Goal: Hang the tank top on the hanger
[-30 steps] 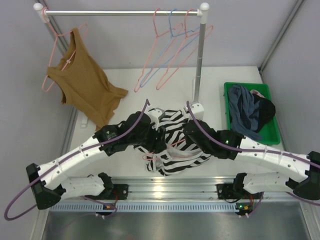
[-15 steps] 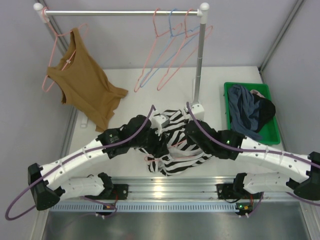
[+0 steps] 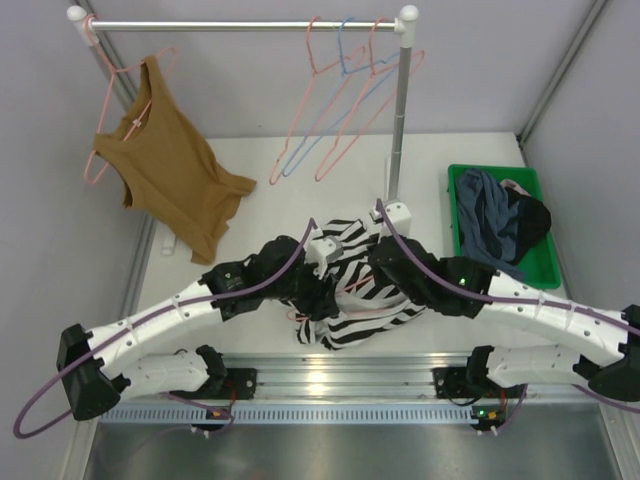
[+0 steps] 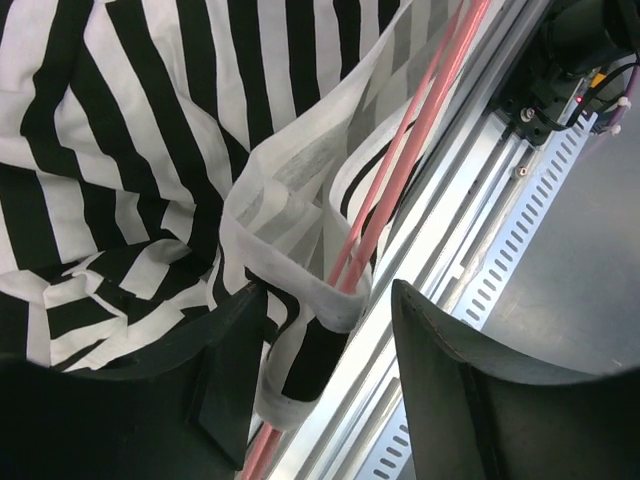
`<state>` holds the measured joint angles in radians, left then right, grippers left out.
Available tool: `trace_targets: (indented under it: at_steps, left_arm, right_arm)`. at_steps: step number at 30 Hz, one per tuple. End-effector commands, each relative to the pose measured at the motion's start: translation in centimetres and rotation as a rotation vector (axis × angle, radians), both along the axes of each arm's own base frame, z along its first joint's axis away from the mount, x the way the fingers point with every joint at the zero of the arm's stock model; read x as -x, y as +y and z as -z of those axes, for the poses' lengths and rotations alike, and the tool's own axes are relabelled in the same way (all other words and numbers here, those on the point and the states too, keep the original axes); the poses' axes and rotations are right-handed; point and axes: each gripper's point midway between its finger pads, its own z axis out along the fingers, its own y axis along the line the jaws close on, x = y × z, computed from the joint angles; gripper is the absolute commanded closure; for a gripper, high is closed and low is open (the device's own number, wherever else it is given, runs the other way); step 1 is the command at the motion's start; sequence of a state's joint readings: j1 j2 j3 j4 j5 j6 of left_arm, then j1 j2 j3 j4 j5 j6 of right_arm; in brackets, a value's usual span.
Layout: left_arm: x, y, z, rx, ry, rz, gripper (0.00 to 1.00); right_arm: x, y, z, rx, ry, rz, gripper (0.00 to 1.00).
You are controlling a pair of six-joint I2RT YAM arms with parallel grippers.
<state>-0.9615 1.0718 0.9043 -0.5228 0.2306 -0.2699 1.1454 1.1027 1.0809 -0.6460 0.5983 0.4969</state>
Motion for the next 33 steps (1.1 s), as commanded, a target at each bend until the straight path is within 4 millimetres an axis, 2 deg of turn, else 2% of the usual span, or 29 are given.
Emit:
trace_targets:
  at_steps: [1,4,8,9,11,12,15,21,24,33]
  left_arm:
    - [0.0,-1.3,-1.1,0.079,-0.040,0.048,0.43]
    - [0.1,-1.4,-1.2,0.088,-0.045,0.058,0.47]
    - [0.2,-1.4,-1.7,0.108,-0.058,0.065,0.61]
    - [0.3,-1.4,-1.9,0.114,-0.060,0.067,0.69]
    - [0.2,-1.5,-2.4,0.130,-0.073,0.070,0.76]
    - [0.3,-1.5,-2.6,0.135,-0.074,0.075,0.85]
    - [0.4,-1.6,-3.4,0.158,-0.086,0.081,1.00]
    - [0.2,-1.4,-5.5,0.234,-0.133,0.051,1.00]
    - [0.1,-1.4,-5.4,0.249,-0.130,0.033,1.00]
    - [-0.3,-0.6,-5.5,0.327,-0.144,-0.060,1.00]
  right_arm:
    - [0.2,0.7,-3.9,-0.092,-0.050,-0.026,1.00]
    - [0.2,0.8,-4.2,-0.095,-0.052,-0.026,1.00]
    - [0.1,1.0,-4.5,-0.090,-0.052,-0.030,1.00]
    - [0.0,1.0,-4.5,-0.087,-0.053,-0.027,1.00]
    - [0.0,1.2,-4.5,-0.083,-0.050,-0.028,1.00]
    - [-0.1,1.3,-4.8,-0.087,-0.053,-0.029,1.00]
    - [-0.2,1.5,-5.3,-0.085,-0.056,-0.028,1.00]
    - [-0.5,1.9,-6.7,-0.076,-0.069,-0.035,1.00]
    - [-0.6,2.2,-6.9,-0.070,-0.069,-0.038,1.00]
    - [-0.7,2.7,-7.2,-0.077,-0.072,-0.053,0.66]
